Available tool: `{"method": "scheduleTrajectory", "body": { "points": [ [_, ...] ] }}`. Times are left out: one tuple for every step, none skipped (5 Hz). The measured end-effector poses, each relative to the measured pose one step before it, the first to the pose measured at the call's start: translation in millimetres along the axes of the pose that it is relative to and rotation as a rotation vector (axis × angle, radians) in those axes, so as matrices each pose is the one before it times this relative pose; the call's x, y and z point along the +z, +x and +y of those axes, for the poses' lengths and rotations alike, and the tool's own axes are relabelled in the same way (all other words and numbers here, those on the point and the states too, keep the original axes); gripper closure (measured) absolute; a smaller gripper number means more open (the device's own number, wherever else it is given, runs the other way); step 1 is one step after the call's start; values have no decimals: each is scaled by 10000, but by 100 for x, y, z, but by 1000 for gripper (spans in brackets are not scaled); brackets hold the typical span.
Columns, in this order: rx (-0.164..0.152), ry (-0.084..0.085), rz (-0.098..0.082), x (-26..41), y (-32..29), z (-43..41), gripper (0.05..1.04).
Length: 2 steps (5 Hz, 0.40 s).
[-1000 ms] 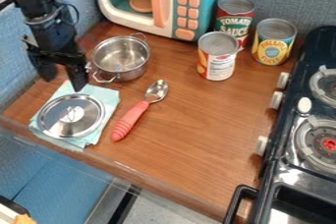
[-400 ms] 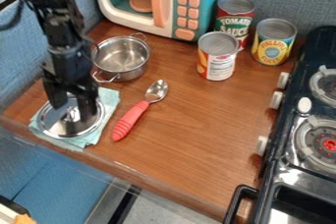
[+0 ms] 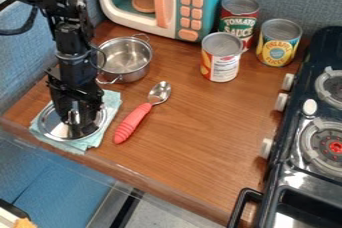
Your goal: Picked up the lid and put it on the silver pot.
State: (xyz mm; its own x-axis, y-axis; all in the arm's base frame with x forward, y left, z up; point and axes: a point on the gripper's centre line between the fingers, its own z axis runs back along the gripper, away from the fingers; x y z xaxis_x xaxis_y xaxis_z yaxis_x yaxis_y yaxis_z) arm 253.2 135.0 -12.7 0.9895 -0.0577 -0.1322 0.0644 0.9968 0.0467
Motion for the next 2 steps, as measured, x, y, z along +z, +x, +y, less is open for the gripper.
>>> {"method": "scheduleTrajectory", "body": {
  "points": [
    [85, -89, -3, -32, -38, -115, 707],
    [23, -29, -5, 135, -249, 95, 915]
  ]
}}
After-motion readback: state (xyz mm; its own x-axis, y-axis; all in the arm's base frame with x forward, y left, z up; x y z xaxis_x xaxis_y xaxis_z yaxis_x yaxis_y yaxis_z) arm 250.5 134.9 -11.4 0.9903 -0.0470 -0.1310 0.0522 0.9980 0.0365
